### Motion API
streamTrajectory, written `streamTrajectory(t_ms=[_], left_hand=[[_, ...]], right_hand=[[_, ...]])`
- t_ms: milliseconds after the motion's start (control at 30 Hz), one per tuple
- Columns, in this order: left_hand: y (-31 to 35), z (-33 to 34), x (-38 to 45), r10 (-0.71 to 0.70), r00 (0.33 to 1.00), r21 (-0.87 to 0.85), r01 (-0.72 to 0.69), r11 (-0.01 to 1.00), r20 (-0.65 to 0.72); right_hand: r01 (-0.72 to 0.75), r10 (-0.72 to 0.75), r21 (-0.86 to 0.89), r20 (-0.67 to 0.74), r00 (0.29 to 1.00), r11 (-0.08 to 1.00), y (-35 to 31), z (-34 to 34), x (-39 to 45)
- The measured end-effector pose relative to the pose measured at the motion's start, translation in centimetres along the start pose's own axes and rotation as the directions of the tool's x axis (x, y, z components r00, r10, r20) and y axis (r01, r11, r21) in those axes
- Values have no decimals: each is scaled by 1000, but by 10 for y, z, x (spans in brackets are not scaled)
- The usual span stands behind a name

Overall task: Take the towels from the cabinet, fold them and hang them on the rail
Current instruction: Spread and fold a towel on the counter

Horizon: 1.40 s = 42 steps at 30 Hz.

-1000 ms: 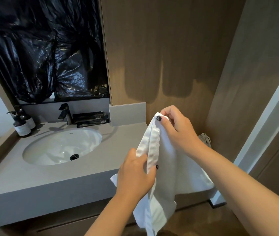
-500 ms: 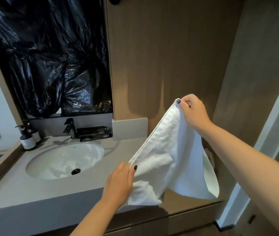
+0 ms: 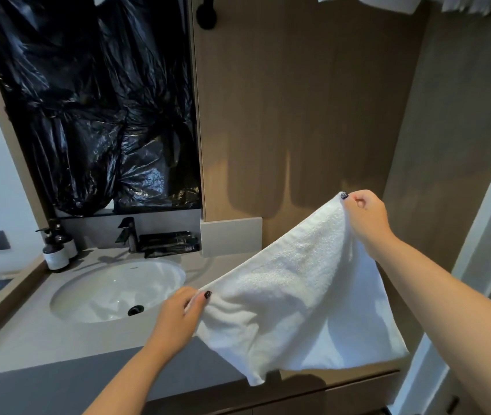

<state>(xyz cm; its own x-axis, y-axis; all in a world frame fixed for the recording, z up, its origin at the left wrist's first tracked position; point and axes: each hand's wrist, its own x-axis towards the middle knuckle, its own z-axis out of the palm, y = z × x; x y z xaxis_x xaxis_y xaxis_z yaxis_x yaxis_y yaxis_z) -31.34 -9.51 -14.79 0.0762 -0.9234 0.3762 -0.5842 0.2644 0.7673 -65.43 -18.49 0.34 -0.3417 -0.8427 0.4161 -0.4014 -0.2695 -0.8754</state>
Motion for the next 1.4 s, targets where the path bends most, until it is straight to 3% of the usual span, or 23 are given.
streamTrajectory(t_ms=[133,267,600,800,933,1167,1300,1400], left_hand=[[14,-3,2,-184,979,-187,165,968,-86],[21,-7,-1,-308,949,-421,252,871,-69],[21,5,-2,-441,895,-658,291,694,-69],[11,14,-2,-473,870,-572,317,757,-144],[9,11,-7,-416,890,-459,295,838,-188],[-16,8,2,-344,914,-311,269,911,-215],[-34,3,17,-199,964,-170,170,971,-175],[-55,-3,37,-80,993,11,81,997,-83]], right_hand=[[-92,94,71,-33,995,993,13,-6,-4],[-161,165,123,-28,986,979,31,-14,-7],[-212,209,153,37,977,965,74,-32,-16],[-218,203,167,101,974,962,98,-36,-24],[-129,119,45,174,978,991,124,-36,-30],[-137,164,-117,280,946,984,161,-16,-35],[-229,246,-91,331,911,969,169,4,-31],[-359,324,46,341,883,932,171,28,-25]])
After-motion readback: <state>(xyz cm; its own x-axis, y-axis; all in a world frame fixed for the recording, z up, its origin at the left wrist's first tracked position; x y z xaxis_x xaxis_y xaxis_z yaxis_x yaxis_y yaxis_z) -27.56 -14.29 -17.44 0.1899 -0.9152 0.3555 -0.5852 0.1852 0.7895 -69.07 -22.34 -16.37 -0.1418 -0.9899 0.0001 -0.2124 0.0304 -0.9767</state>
